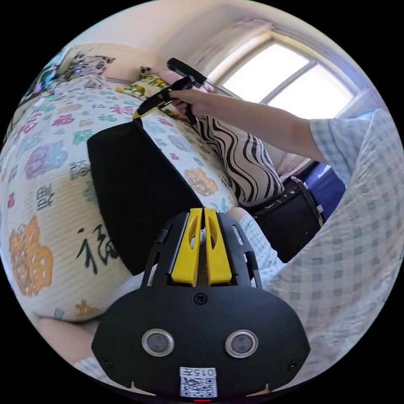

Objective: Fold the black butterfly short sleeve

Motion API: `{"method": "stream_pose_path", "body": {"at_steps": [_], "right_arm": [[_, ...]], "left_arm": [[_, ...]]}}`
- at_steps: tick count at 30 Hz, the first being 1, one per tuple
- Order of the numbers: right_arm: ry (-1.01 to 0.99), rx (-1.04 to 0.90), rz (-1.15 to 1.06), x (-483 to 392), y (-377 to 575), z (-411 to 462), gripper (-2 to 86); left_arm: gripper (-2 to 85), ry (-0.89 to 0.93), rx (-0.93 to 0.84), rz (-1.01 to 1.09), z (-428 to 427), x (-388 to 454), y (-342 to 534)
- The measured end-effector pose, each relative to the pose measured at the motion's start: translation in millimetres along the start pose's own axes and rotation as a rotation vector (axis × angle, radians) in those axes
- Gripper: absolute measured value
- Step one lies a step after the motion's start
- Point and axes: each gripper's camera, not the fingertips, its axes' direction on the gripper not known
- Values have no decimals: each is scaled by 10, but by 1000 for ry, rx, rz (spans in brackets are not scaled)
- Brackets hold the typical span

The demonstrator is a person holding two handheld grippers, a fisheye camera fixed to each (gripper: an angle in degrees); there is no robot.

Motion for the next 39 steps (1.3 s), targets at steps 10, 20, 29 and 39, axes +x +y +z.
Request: {"method": "stream_pose_path", "body": {"at_steps": [10, 20, 29, 39], "right_arm": [[-79, 61, 179, 1332, 1214, -147, -5], [-141, 159, 293, 2055, 2116, -246, -5], [-304, 358, 414, 2261, 3287, -589, 33], [-327, 213, 501, 1648, 4595, -508, 59]], "left_arm": [[-6, -42, -180, 184, 1950, 450, -728], [4, -90, -344, 192, 3198, 294, -1122], [79, 187, -423, 236, 3496, 75, -1505], [77, -102, -139, 149, 2715, -1113, -2601]]}}
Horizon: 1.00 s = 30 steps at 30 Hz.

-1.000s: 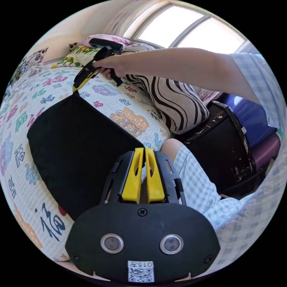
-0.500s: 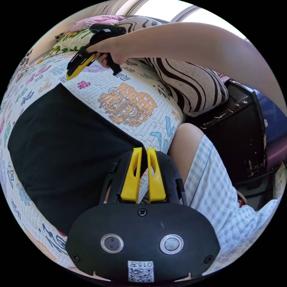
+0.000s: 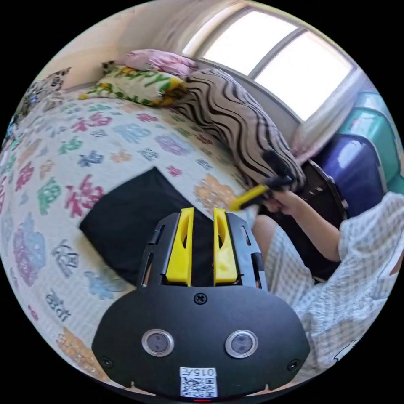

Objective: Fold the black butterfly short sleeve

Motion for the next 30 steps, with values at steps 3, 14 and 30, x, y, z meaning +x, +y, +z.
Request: {"method": "stream_pose_path", "body": {"at_steps": [3, 14, 30], "right_arm": [[33, -74, 18, -8, 181, 123, 64], [138, -149, 73, 158, 508, 349, 18], [-30, 231, 18, 406, -8, -89, 74]], "left_arm": [[75, -118, -69, -19, 167, -443, -378], [26, -176, -284, -155, 928, -1618, -1038], [96, -35, 35, -524, -535, -3421, -221]]}}
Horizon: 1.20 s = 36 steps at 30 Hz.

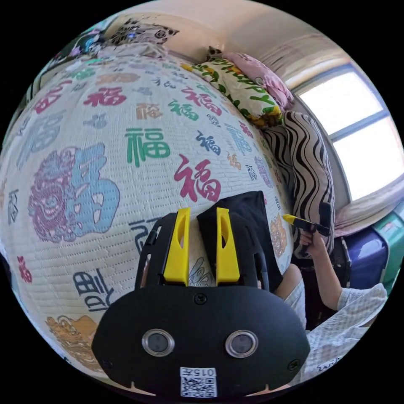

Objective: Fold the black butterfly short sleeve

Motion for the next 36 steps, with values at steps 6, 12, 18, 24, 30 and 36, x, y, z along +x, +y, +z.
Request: {"method": "stream_pose_path", "body": {"at_steps": [6, 12, 18, 24, 30, 36], "right_arm": [[-58, -135, 77, 45, -479, 609, 85], [-54, -192, 84, -40, -496, 868, 30], [-35, -161, 96, -254, -386, 1043, 27], [309, -125, -205, -1202, 88, 989, 50], [191, -258, -572, -2513, 1069, 1592, 79], [457, -451, -844, -3111, 1589, 2422, 95]], "left_arm": [[88, 109, 2, -82, 6, -487, -152], [10, 157, -48, -38, -201, -877, -415], [9, 128, -97, 19, -363, -1072, -646], [68, 88, -41, 15, -797, -1320, -601], [92, 135, -56, -17, -867, -1469, -628], [87, 152, -58, -75, -944, -1650, -706]]}}
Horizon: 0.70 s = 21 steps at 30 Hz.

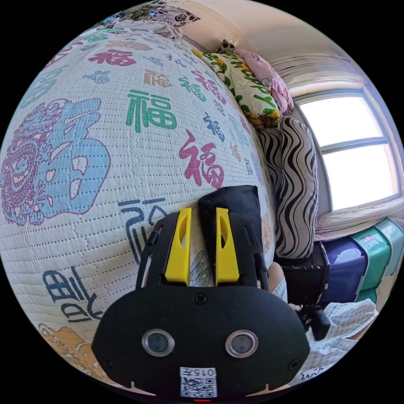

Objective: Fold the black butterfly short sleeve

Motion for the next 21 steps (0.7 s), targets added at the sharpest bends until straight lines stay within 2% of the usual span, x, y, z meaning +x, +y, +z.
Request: {"method": "stream_pose_path", "body": {"at_steps": [3, 5, 9, 14, 18, 21], "right_arm": [[92, -89, -36, -140, -127, 146, 85], [176, -111, -79, -194, -180, 175, 47], [117, -102, -113, -198, -229, 115, 22], [202, -112, -199, -277, -269, 172, 29], [109, -57, -106, -11, -246, 42, 60], [-105, 79, 55, 520, -120, -257, 72]], "left_arm": [[75, 3, -9, -1, -94, -64, -37], [40, 12, -22, 23, -158, -78, -68], [5, -55, -38, 53, -250, -58, -125], [4, -57, -51, 57, -392, -142, -148], [35, -15, -21, 57, -602, -233, -60], [59, -12, 25, 80, -861, -273, 72]]}}
